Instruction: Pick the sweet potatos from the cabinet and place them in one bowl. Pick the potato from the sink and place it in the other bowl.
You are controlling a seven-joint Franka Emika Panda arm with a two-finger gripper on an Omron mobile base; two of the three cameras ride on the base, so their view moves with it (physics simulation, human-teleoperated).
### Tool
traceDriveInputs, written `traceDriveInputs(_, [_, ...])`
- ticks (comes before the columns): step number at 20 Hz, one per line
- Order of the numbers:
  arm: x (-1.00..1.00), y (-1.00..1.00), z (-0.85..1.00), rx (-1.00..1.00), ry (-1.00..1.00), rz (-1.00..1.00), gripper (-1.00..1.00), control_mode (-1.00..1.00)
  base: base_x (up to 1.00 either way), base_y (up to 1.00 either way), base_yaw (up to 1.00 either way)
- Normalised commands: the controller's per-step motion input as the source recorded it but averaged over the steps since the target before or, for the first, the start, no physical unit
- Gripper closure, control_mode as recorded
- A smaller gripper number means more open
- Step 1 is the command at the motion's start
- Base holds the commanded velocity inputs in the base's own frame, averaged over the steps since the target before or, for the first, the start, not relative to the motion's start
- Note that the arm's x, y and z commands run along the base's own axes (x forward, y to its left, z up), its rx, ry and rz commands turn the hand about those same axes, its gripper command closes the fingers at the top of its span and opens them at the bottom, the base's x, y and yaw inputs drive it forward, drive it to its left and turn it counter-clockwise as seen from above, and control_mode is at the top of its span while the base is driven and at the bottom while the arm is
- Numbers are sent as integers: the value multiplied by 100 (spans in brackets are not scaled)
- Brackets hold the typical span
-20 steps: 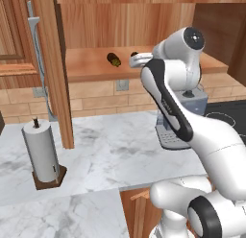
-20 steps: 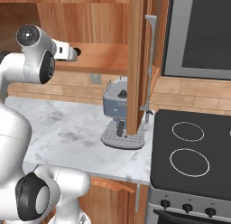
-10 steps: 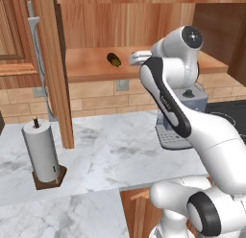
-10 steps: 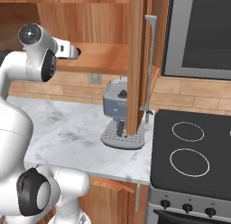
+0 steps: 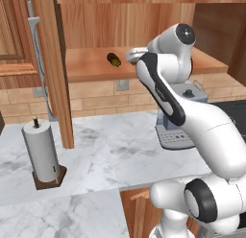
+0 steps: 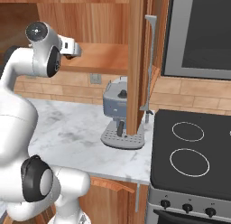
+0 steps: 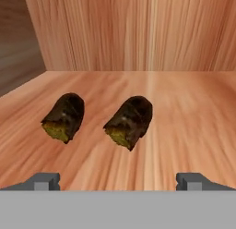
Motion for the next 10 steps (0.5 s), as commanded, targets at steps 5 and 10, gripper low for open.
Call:
traceDriveInputs(5, [35,0,0,0,0,0,-100,-100,0,0,0])
traceDriveInputs(10, [18,0,4,0,3,0,-100,-100,0,0,0])
